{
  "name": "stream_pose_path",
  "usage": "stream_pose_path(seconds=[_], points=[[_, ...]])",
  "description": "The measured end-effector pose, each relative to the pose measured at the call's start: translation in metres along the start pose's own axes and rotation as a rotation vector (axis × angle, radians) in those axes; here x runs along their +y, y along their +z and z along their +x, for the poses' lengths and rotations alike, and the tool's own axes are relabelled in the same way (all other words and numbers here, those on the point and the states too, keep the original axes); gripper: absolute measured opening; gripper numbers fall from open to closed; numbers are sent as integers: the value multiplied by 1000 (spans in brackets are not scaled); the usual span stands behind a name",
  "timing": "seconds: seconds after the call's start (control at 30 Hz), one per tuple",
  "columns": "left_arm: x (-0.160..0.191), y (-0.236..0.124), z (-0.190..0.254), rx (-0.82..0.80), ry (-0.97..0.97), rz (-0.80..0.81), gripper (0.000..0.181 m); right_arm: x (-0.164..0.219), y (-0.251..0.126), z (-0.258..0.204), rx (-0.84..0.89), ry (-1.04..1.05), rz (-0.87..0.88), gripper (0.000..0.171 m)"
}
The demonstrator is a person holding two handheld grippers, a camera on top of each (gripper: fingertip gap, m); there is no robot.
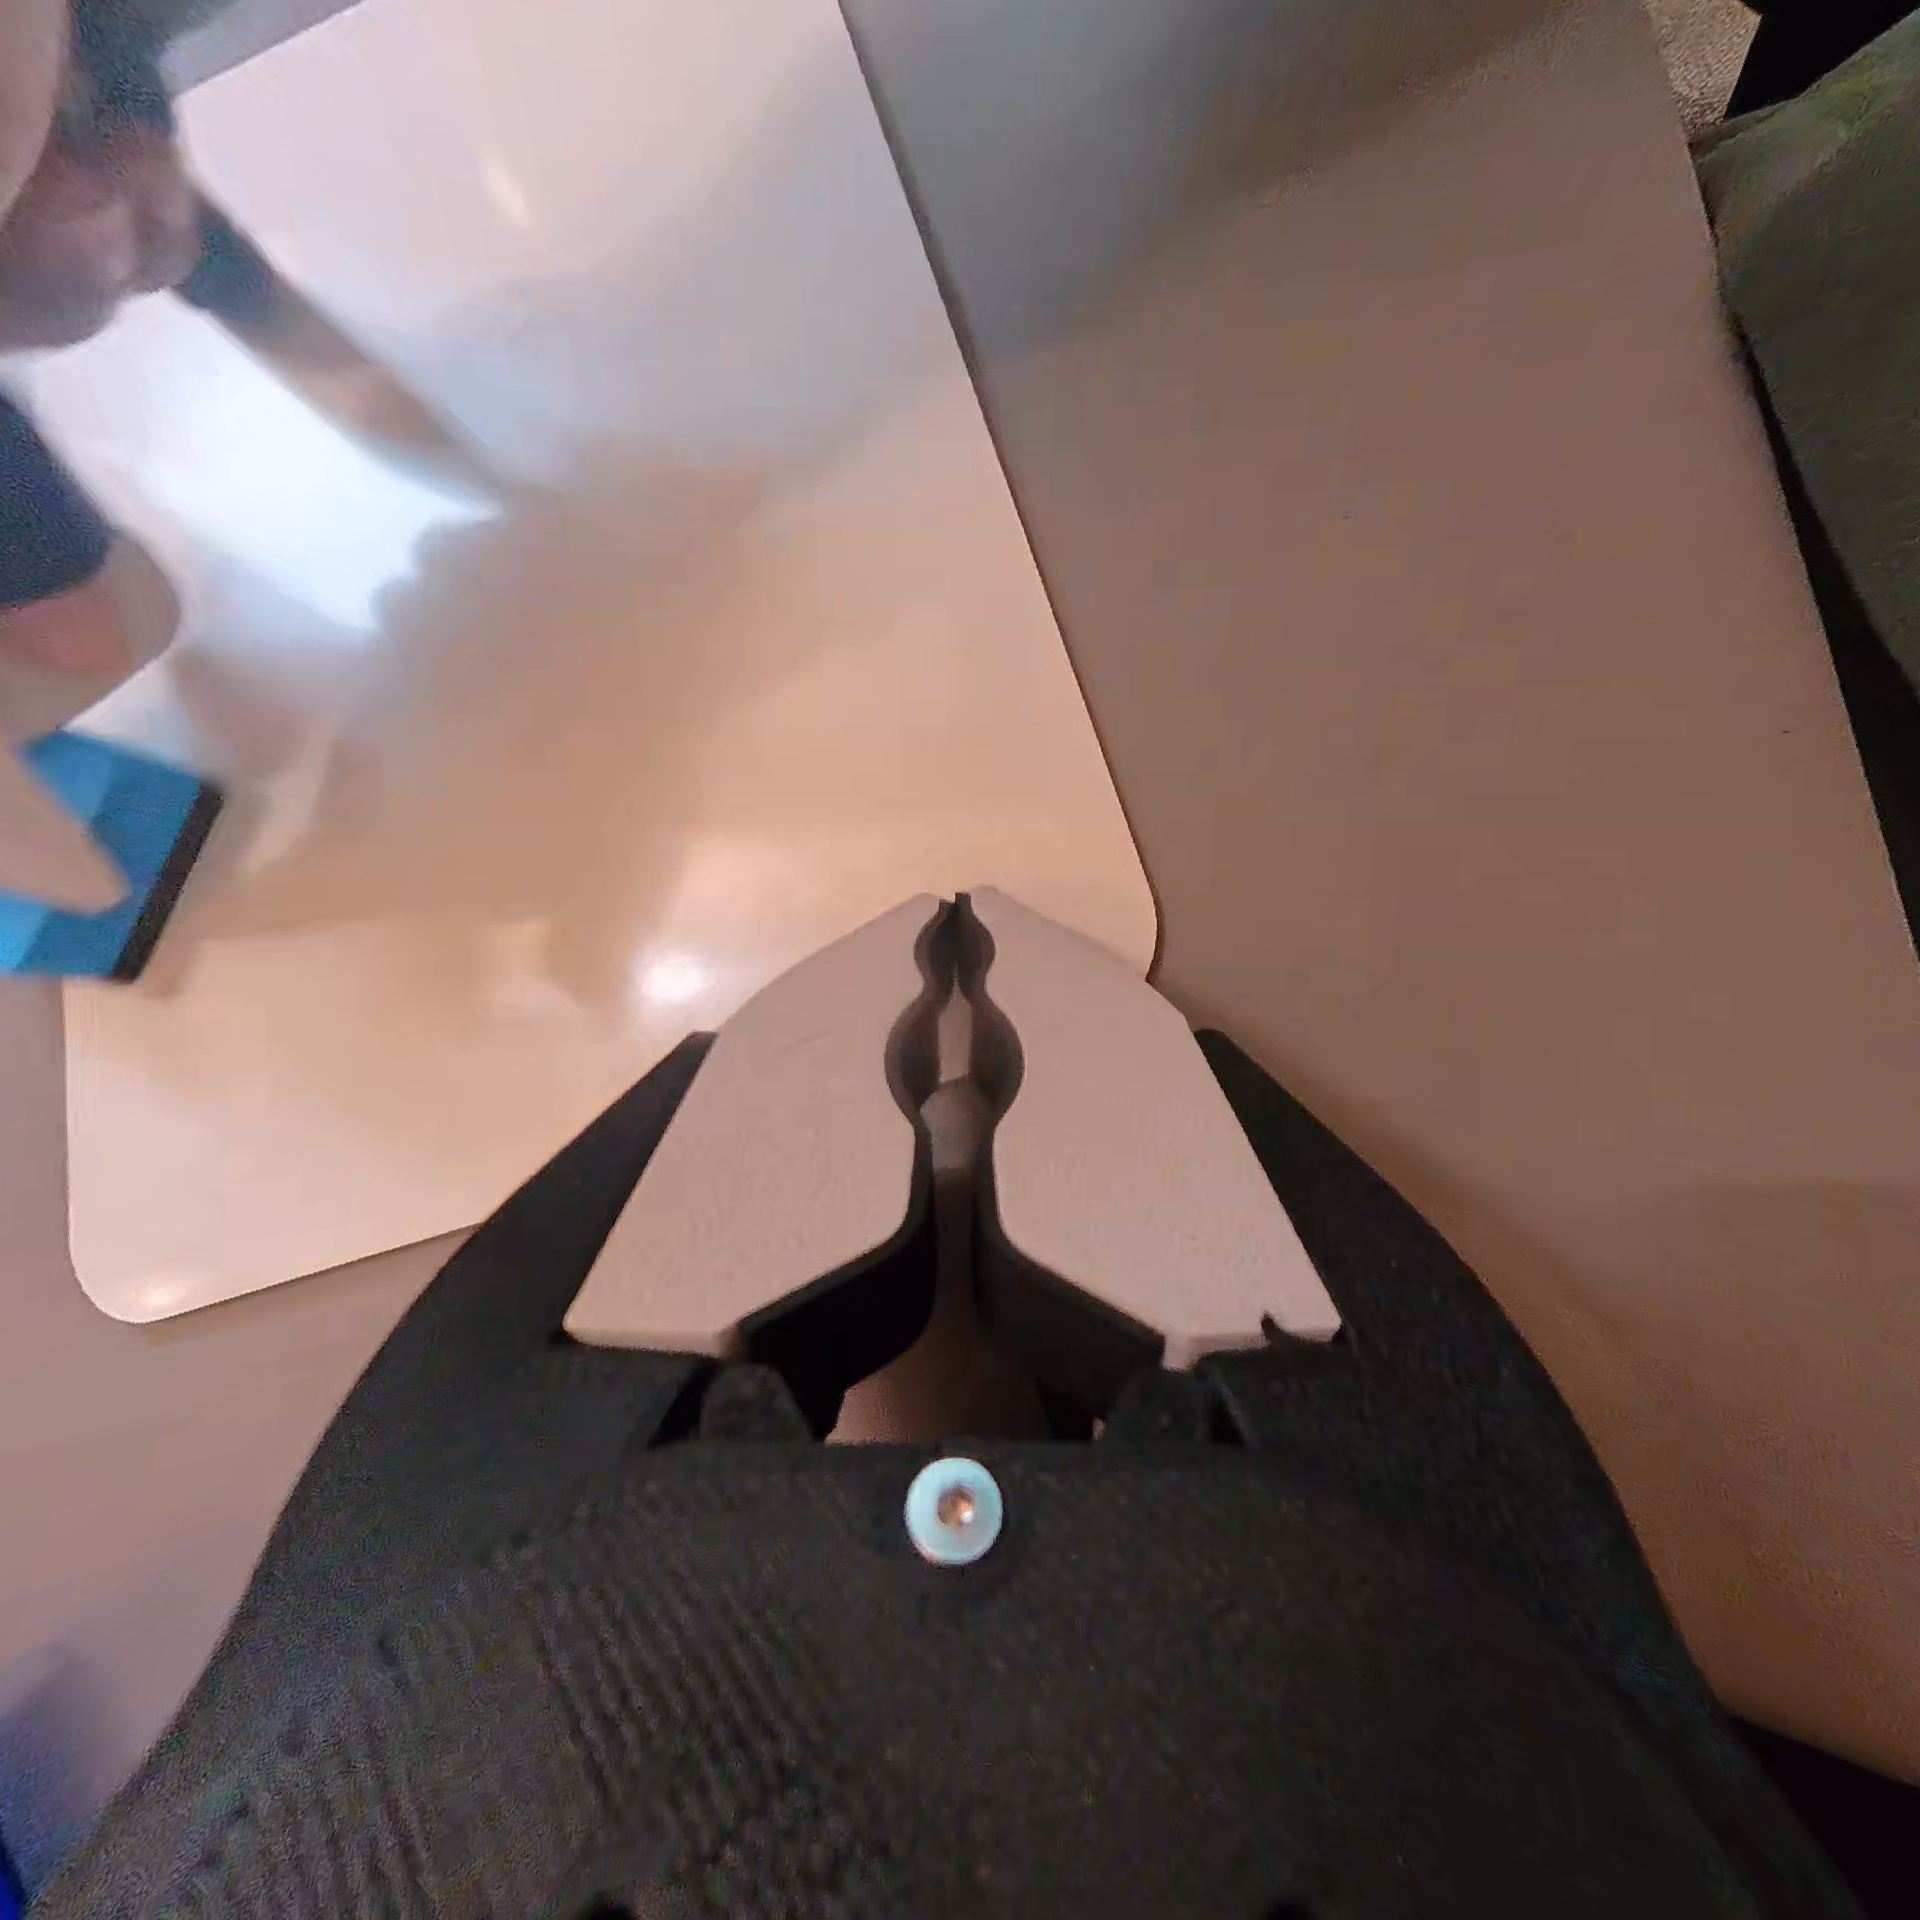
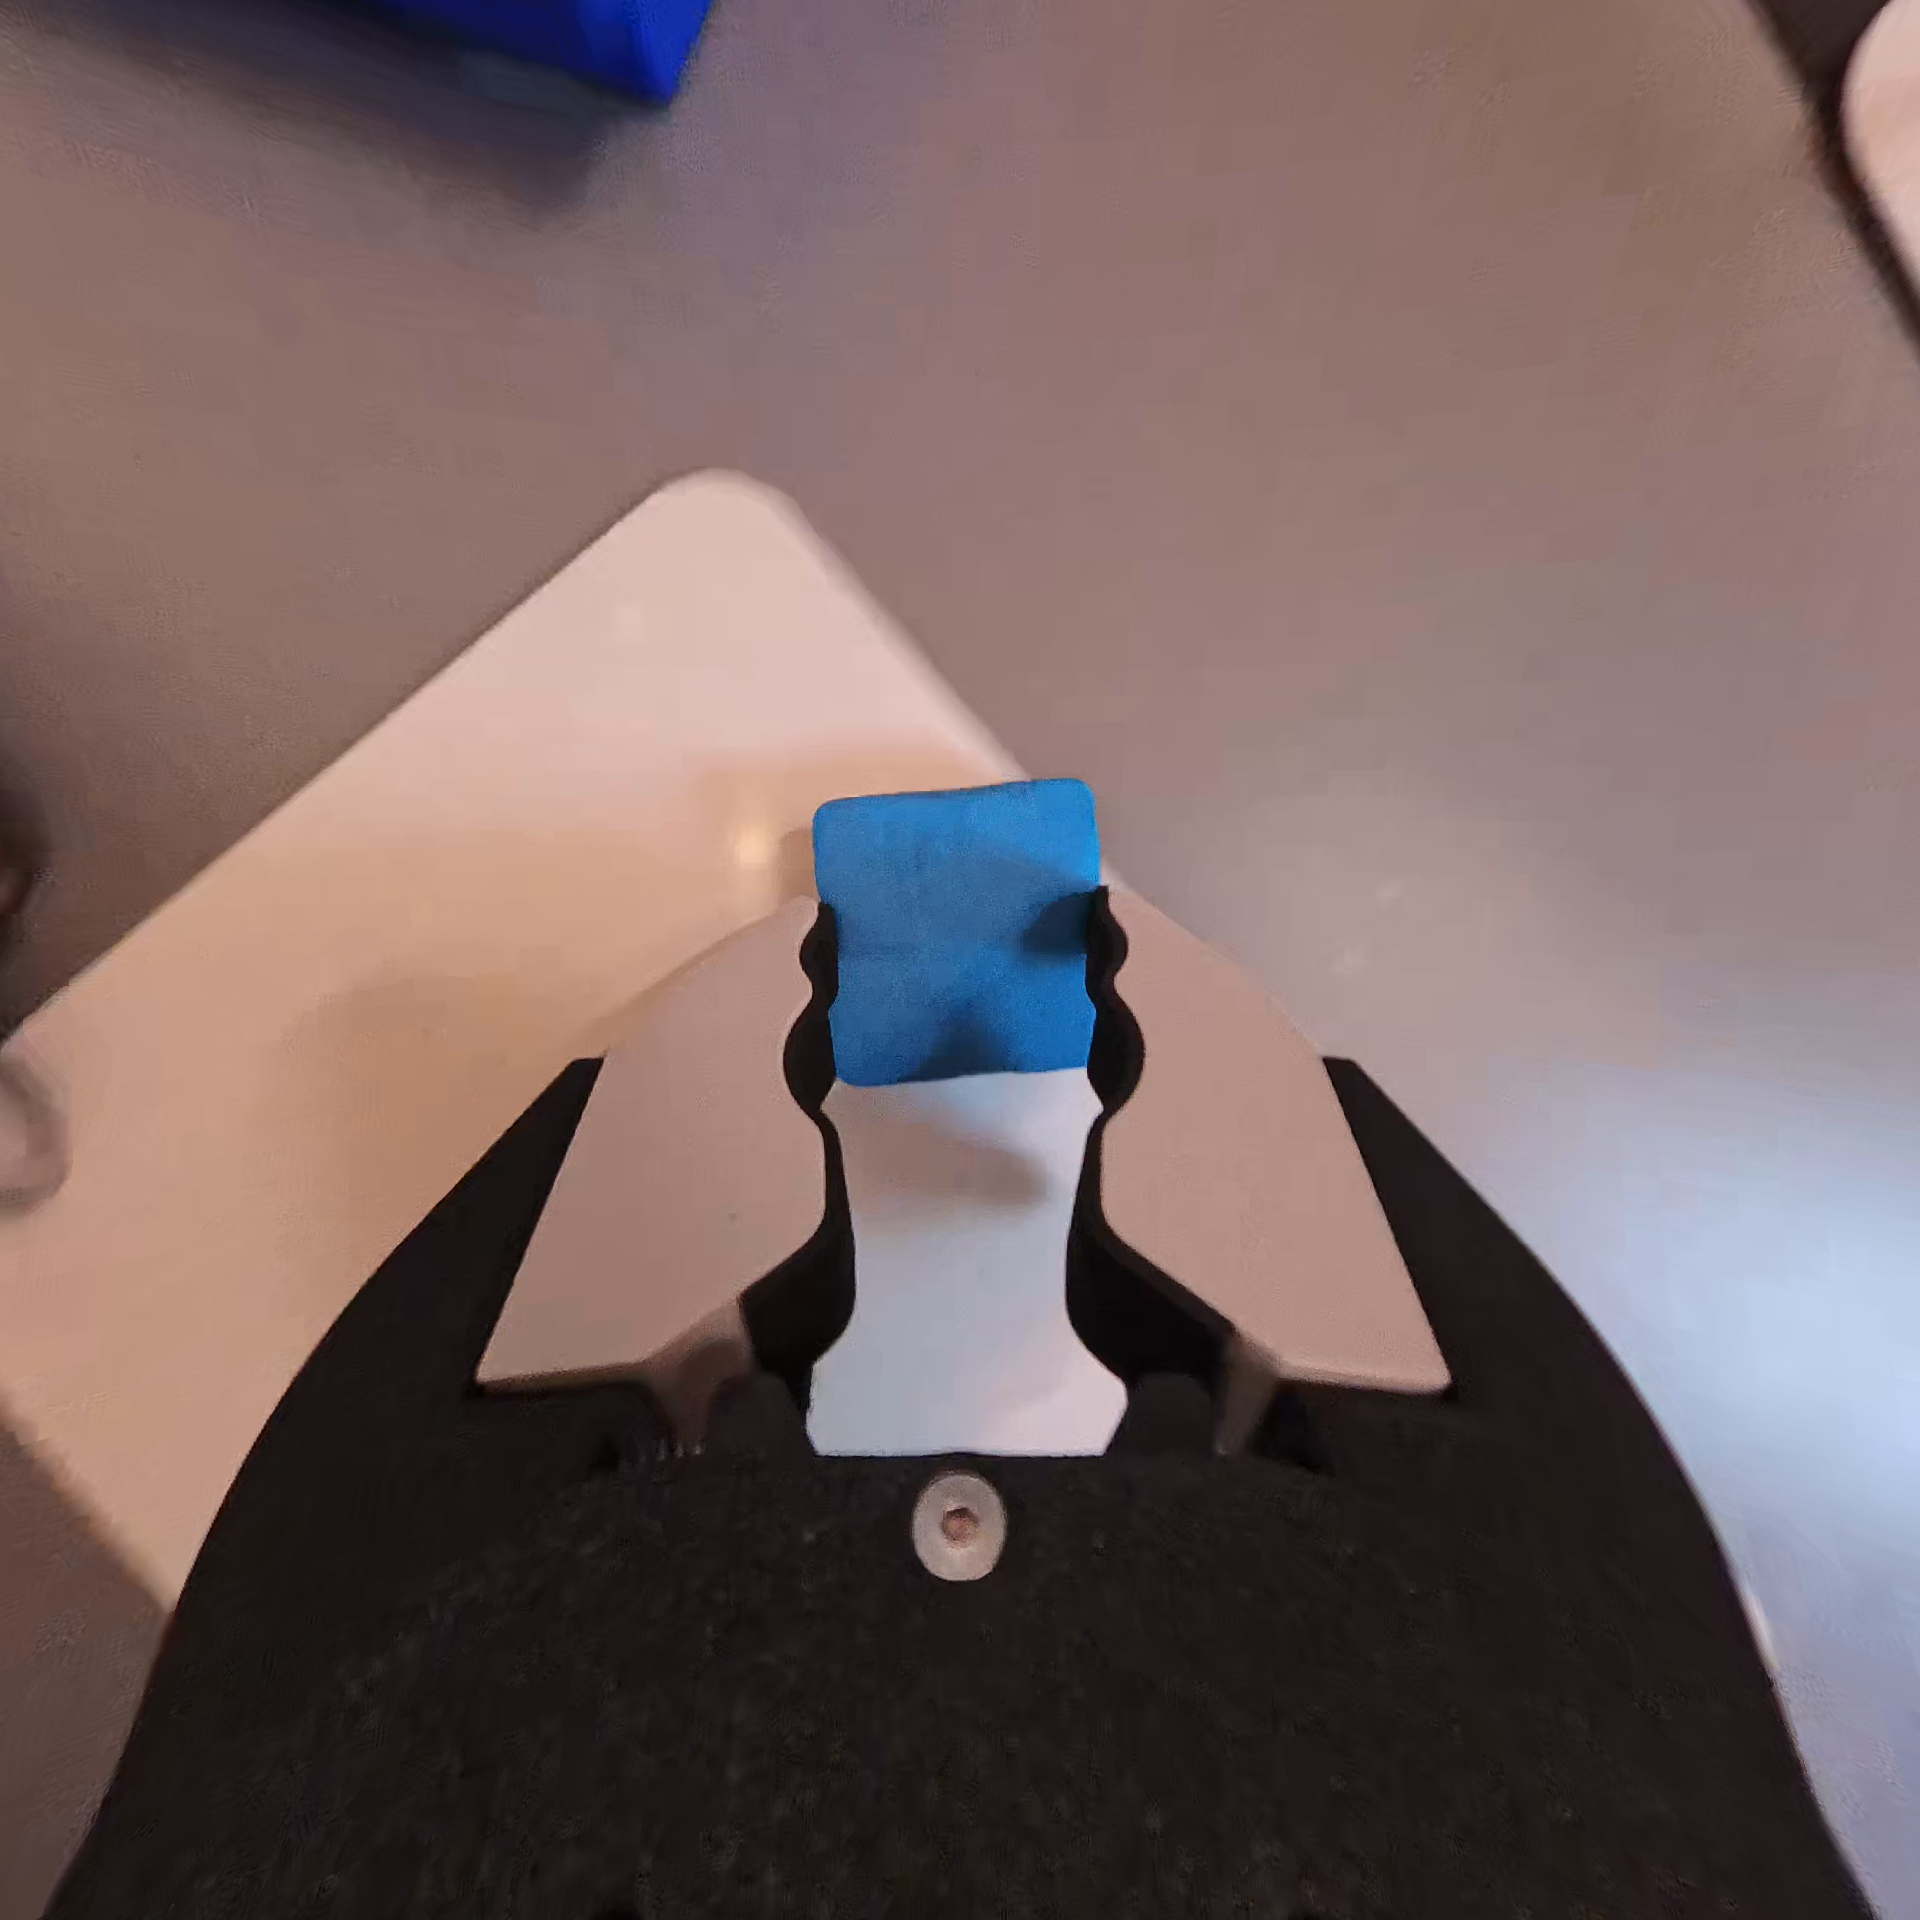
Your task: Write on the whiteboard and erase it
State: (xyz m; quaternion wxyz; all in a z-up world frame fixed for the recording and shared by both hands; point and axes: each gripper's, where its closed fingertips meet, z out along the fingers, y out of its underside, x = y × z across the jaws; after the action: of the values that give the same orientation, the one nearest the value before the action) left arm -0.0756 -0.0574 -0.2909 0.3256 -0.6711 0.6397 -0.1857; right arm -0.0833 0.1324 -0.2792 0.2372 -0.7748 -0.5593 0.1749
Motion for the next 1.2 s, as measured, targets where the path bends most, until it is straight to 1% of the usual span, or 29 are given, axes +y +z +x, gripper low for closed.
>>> stream_pose_path(seconds=[0.1, 0.13, 0.17, 0.27, 0.3, 0.33, 0.37, 0.47, 0.5, 0.53, 0.57, 0.6, 0.67, 0.7, 0.73, 0.77, 0.8, 0.9, 0.93, 0.97, 1.0, 1.03, 1.07, 1.13, 1.17, 1.2], points=[[0, 0, 1, -2, 8, 2, 0, 44, -30, -44, -29, -83, -5, 47], [0, 0, 1, 1, 7, 1, 0, 58, -40, -42, -17, -79, -10, 47], [0, 0, 1, 4, 5, 0, 0, 71, -48, -25, 1, -16, -16, 47], [-1, 1, -1, 3, 2, 2, 0, 118, -81, 78, 185, 272, -69, 47], [-1, 1, 0, 0, 2, 0, 0, 126, -87, 90, 199, 334, -65, 47], [-1, 1, -1, -6, 6, 2, 0, 128, -87, 81, 192, 300, -68, 47], [-1, 1, -1, -11, 9, 2, 0, 123, -84, 52, 156, 218, -75, 47], [-1, 1, 0, -6, 5, -2, 0, 104, -70, -78, -15, -21, -62, 47], [-1, 1, 0, 2, 2, -2, 0, 103, -69, -111, -42, -96, -76, 47], [-1, 1, 1, 6, 2, -1, 0, 105, -71, -124, -41, -142, -89, 47], [-2, 1, 1, 3, 5, 1, 0, 109, -73, -114, -31, -108, -91, 47], [-2, 1, 1, 0, 9, 0, 0, 116, -78, -84, 8, -13, -86, 47], [-2, 1, 1, 0, 11, 2, 0, 146, -99, 4, 145, 207, -97, 47], [-2, 1, 1, -2, 12, 3, 0, 164, -111, 37, 197, 301, -104, 47], [-2, 1, 1, -7, 15, 1, 0, 176, -120, 51, 220, 349, -109, 47], [-2, 1, 1, -11, 20, -1, 0, 179, -122, 46, 221, 338, -118, 47], [-2, 1, 1, -14, 21, -1, 0, 173, -118, 26, 196, 281, -125, 47], [-2, 1, 1, -10, 21, -2, 0, 129, -87, -74, 37, 30, -116, 47], [-2, 1, 2, -3, 18, 1, 0, 113, -76, -98, -5, -52, -124, 47], [-2, 2, 2, 6, 12, 4, 0, 98, -66, -109, -30, -110, -132, 47], [-2, 2, 2, 9, 11, 4, 0, 84, -56, -104, -40, -118, -128, 47], [-3, 2, 2, 11, 9, 7, 0, 70, -47, -82, -31, -81, -111, 47], [-2, 2, 2, 12, 7, 9, 0, 61, -40, -48, -5, -15, -92, 47], [-2, 2, 2, 9, 11, 8, 0, 65, -43, 34, 95, 139, -84, 47], [-2, 2, 2, 6, 13, 7, 0, 72, -48, 64, 125, 204, -80, 47], [-2, 2, 2, 5, 15, 8, 0, 78, -52, 78, 139, 238, -81, 47]])
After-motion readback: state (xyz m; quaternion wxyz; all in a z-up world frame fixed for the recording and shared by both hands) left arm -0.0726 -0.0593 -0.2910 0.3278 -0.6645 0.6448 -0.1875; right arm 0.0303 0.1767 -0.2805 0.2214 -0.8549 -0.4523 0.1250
